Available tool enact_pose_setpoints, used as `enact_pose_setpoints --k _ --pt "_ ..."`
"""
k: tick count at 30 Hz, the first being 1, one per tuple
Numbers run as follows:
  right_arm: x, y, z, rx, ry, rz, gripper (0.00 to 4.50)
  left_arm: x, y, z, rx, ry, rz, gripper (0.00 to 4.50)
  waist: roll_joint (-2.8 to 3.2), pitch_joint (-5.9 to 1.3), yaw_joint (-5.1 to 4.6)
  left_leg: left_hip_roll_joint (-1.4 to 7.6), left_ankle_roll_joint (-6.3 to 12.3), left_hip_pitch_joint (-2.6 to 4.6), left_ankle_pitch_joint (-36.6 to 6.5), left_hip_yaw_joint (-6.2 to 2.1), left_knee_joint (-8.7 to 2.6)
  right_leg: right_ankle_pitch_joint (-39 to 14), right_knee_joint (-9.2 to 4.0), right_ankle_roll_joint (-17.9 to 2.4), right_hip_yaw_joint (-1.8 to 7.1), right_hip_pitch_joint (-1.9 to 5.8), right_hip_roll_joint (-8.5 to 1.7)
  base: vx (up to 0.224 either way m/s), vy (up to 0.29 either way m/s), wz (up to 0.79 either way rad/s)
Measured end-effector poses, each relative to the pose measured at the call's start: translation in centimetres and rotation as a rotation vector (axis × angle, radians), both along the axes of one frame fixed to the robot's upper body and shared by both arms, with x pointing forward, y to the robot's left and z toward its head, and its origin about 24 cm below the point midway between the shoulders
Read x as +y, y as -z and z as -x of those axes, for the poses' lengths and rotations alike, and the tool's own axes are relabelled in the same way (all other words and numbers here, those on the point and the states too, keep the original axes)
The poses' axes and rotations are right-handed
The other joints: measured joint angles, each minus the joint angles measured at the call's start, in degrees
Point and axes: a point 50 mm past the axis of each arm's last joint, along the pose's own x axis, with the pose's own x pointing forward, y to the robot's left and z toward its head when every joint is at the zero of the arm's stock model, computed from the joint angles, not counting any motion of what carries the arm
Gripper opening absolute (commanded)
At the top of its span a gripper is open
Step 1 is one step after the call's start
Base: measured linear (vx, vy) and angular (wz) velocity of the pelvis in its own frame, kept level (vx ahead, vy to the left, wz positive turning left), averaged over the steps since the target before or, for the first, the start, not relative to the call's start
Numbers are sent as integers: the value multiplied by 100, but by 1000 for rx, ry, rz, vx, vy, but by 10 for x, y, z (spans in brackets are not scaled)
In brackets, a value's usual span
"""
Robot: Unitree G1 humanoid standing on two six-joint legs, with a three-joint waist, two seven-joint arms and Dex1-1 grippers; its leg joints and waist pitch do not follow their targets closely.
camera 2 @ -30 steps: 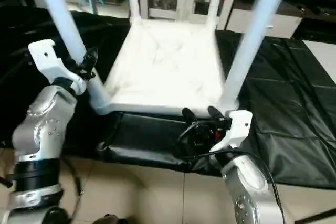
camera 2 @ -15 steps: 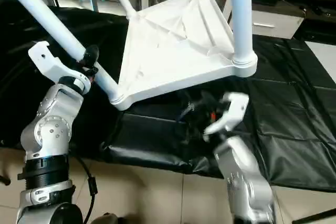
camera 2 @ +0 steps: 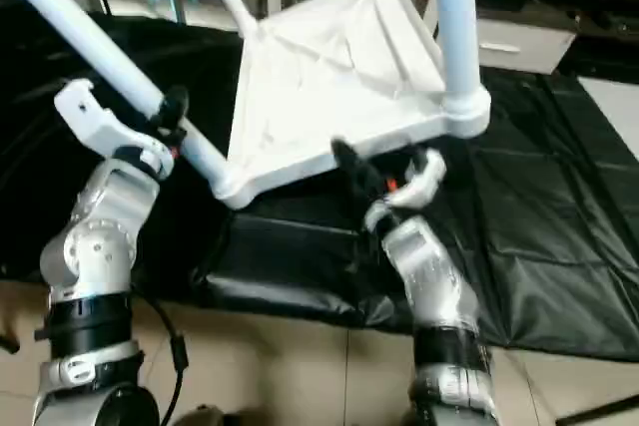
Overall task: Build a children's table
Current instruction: Flip table
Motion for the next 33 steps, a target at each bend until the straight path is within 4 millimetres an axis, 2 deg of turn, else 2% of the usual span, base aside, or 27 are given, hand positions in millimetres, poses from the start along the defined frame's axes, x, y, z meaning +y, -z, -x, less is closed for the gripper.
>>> enact_pose_setpoints --k 6,7,10,15,16,24,33 --pt "-1 -4 -19 -5 69 -38 450 1 0 0 1 3 3 213 -2 1 6 1 7 -1 4 3 2 1 4 -2 -3 -2 -2 0 0 0" --pt "-2 -6 -21 -11 91 -36 421 1 0 0 2 4 3 213 -2 1 7 1 7 -2 4 5 2 1 4 -2 -2 -2 -2 0 0 0" --pt "-5 -6 -25 -7 144 -32 408 1 0 0 3 5 2 213 -2 1 7 2 10 -2 5 7 2 1 4 -2 -2 -3 -3 0 0 0" --pt "-6 1 -27 22 166 -19 349 1 0 0 5 8 -1 213 -1 1 7 2 13 -1 8 7 2 1 7 -3 -2 -3 -3 0 0 0" --pt "-6 2 -27 24 168 -20 349 1 0 0 5 9 -3 213 -1 1 6 2 13 -1 8 7 3 1 7 -3 -2 -3 -3 0 0 0" --pt "-6 -2 -32 18 174 -12 273 0 0 0 5 13 -4 213 -2 1 7 2 15 -1 8 8 5 3 9 -7 -2 -4 -3 0 0 0" --pt "-8 -2 -35 31 195 -32 247 -4 0 1 10 21 -13 213 -1 0 13 2 20 -1 12 10 6 7 10 -13 -1 -3 -4 0 0 0"
